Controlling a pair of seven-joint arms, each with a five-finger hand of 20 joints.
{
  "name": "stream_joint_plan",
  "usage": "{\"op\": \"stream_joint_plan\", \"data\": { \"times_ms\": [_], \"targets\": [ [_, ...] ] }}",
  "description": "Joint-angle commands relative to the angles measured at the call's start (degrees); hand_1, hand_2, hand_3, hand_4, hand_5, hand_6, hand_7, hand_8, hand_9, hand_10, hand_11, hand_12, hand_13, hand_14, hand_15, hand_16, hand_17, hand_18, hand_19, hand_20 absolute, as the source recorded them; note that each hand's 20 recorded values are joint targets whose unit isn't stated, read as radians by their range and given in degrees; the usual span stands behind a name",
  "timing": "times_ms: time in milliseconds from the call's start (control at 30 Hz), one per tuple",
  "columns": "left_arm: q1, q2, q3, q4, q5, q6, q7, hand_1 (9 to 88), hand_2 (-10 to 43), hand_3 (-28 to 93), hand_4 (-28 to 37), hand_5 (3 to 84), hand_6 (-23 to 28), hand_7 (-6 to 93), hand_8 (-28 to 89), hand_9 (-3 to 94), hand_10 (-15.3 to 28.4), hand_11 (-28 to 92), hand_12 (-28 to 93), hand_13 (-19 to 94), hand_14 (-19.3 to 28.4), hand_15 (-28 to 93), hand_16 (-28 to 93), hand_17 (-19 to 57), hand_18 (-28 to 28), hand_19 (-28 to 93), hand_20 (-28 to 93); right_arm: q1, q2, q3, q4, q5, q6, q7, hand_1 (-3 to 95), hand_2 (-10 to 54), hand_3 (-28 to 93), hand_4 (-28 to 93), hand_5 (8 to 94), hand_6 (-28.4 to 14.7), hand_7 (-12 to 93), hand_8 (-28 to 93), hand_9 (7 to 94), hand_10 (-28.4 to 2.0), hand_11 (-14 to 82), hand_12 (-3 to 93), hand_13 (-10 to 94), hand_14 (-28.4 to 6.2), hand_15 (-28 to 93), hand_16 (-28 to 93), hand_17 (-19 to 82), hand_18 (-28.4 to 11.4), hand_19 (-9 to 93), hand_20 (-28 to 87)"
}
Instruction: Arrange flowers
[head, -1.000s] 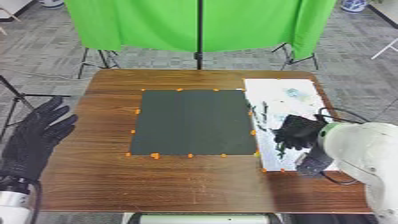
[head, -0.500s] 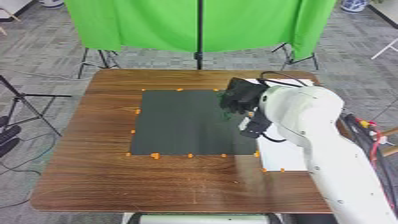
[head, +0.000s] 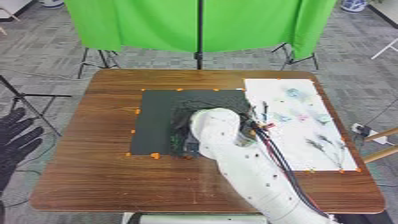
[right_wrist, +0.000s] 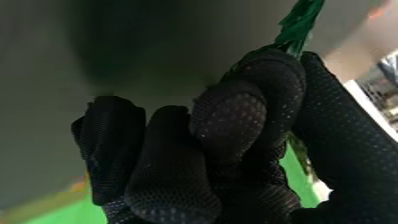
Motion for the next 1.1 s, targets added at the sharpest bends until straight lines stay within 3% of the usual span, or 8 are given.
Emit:
{"op": "stream_joint_plan", "data": {
  "times_ms": [33,200,400,633,833,967,1033,1100],
  "targets": [
    [-4.57,3.25,1.55,1.66,0.96,-2.17,-5.55,24.8,-9.5,69,-28.0,29.3,0.6,23.0,-11,23.2,9.9,21,16,21,13.3,29,1,-9.4,22.9,44,6,-2.55,-6.58,-1.37,4.07,-4.40,4.83,1.85,34.2,-2.9,89,-18,87.1,-0.6,73,-10,93.7,-6.5,59.1,18.8,94,-2.4,79,25,62,-20.5,93,60],
    [-7.39,5.01,3.01,2.55,1.35,-3.29,-8.00,24.8,-9.5,69,-28.0,29.2,0.6,23.1,-11,23.2,9.9,21,16,21,13.3,29,1,-9.5,22.9,44,6,-2.78,-8.60,-1.43,6.50,-5.50,8.69,3.00,34.5,-2.9,89,-19,86.8,-0.4,73,-10,93.7,-6.3,58.6,18.8,94,-2.2,79,24,62,-20.5,93,60],
    [-8.61,6.03,3.57,3.29,1.63,-4.38,-10.25,24.8,-9.5,69,-28.0,29.1,0.5,23.0,-11,23.2,10.0,20,16,21,13.3,29,1,-9.5,22.9,44,6,-3.39,-9.63,-1.05,7.38,-5.73,10.35,4.63,33.4,-3.6,89,-19,85.8,-0.1,73,-11,93.7,-6.1,57.9,18.8,94,-2.2,79,24,63,-20.2,93,59],
    [-8.39,5.46,3.74,3.24,1.90,-4.55,-9.76,24.9,-9.3,69,-27.7,29.0,0.5,23.0,-11,23.1,9.9,20,16,21,13.3,29,1,-9.6,23.0,44,6,-3.70,-9.83,-0.63,7.65,-5.46,8.43,4.69,33.2,-4.9,87,-20,84.9,0.8,74,-11,93.7,-5.9,57.3,18.8,94,-2.3,78,24,63,-20.0,93,59],
    [-9.03,5.55,4.09,3.54,2.01,-5.11,-10.19,24.9,-9.2,69,-27.6,29.0,0.5,23.1,-11,23.1,10.0,20,16,21,13.3,29,1,-9.6,23.0,44,6,-4.94,-10.29,-0.77,7.50,-6.94,8.59,4.14,31.8,-5.4,85,-23,84.8,1.0,72,-12,93.7,-6.1,54.8,18.5,94,-1.7,77,23,63,-19.7,93,57],
    [-7.50,4.40,3.40,2.71,2.35,-4.75,-8.55,25.0,-9.0,69,-27.6,29.1,0.5,23.1,-11,23.1,10.0,20,16,21,13.3,29,1,-9.6,23.0,44,6,-3.76,-8.11,-1.39,4.78,-8.42,8.76,2.17,29.5,-4.5,85,-22,83.9,0.8,71,-13,93.7,-6.4,53.0,18.5,94,-1.3,75,23,63,-19.6,93,56],
    [-5.44,3.01,2.96,1.83,2.51,-3.72,-6.21,25.0,-8.9,69,-27.5,29.1,0.5,23.2,-11,23.1,10.0,20,16,21,13.3,29,1,-9.6,23.0,44,6,-2.20,-5.56,-1.86,2.09,-11.06,8.55,-0.58,26.6,-3.1,84,-22,83.7,0.6,70,-13,93.7,-6.5,52.2,18.7,94,-1.5,75,23,63,-19.6,93,56],
    [-2.66,1.38,2.78,0.88,2.48,-2.42,-2.40,25.0,-8.9,69,-27.5,29.1,0.5,23.2,-11,23.2,10.0,20,16,21,13.4,29,1,-9.6,22.9,44,6,-0.77,-3.82,0.23,-0.98,-13.03,6.20,-4.33,22.7,-2.3,83,-22,83.5,0.4,70,-13,93.7,-6.6,51.6,18.9,94,-1.6,74,23,62,-19.7,93,56]
  ]
}}
